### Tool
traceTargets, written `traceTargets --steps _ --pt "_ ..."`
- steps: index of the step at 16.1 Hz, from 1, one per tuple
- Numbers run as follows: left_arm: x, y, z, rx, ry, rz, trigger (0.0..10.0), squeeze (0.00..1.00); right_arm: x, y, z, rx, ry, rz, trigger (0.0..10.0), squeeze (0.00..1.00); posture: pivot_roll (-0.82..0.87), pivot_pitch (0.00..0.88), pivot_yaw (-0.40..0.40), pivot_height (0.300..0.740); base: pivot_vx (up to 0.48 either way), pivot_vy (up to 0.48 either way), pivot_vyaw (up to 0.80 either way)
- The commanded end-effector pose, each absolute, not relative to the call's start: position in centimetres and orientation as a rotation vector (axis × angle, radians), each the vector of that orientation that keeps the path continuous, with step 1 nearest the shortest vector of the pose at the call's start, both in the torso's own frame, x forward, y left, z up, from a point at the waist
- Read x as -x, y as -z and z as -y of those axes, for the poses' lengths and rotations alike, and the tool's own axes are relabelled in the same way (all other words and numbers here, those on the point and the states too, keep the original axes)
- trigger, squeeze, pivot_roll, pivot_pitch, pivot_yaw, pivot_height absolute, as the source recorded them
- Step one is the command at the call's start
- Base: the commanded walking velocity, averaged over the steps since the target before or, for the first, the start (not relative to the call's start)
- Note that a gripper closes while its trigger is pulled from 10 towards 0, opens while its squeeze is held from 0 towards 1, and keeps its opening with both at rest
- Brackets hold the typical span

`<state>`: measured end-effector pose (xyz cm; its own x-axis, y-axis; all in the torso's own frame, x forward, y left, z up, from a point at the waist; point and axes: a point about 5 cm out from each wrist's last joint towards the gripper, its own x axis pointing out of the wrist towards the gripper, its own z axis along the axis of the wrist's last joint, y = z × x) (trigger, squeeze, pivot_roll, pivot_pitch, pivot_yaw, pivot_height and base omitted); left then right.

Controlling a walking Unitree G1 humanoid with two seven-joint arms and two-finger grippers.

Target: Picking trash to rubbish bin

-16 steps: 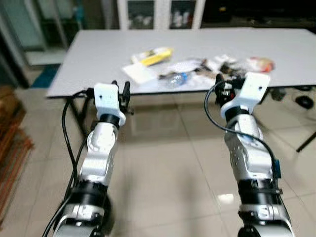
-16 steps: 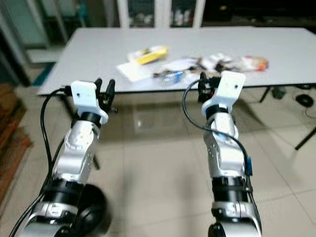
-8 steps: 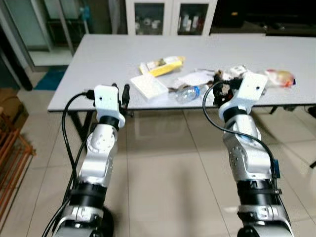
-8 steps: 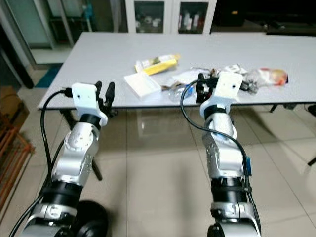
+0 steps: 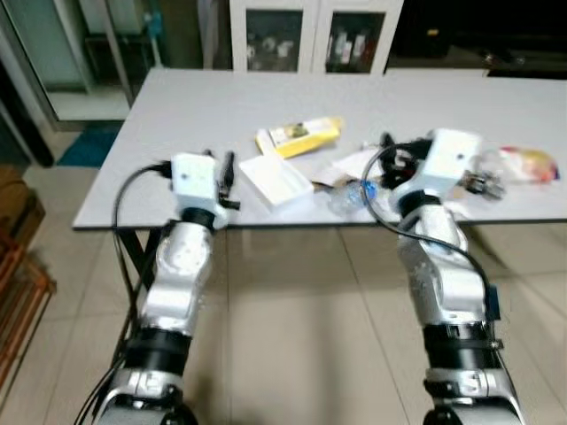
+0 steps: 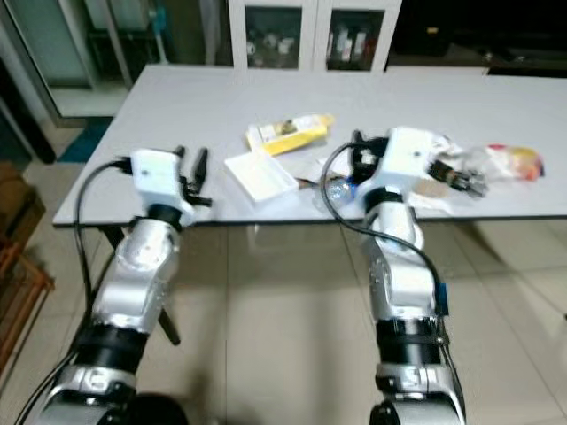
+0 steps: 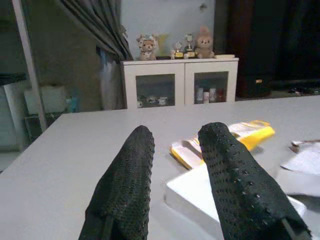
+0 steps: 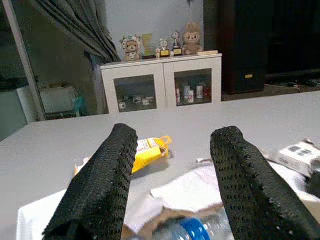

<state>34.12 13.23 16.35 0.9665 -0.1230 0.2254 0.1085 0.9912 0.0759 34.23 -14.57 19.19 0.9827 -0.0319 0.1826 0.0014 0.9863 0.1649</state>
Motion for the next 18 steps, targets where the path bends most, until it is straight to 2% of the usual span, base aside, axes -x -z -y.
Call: traceTargets --steps 1,16,18 --pt "-34.12 -16.76 -11.96 -0.063 0.154 0.246 10.0 0.0 -34.15 -19.39 15.59 -0.162 0.043 0.188 10.0 0.0 0.02 0.012 -0.028 0.74 0.48 0.0 0.0" --pt "-34.02 -16.65 -11.87 -0.069 0.149 0.253 10.0 0.0 -34.24 -19.33 15.33 -0.162 0.032 0.181 10.0 0.0 0.02 0.0 -0.027 0.74 0.48 0.0 0.0" --pt "-34.08 -16.59 -11.8 -0.095 0.138 0.252 10.0 0.0 -34.25 -19.25 15.25 -0.163 0.03 0.178 10.0 0.0 0.02 0.0 -0.025 0.74 0.0 0.0 0.0"
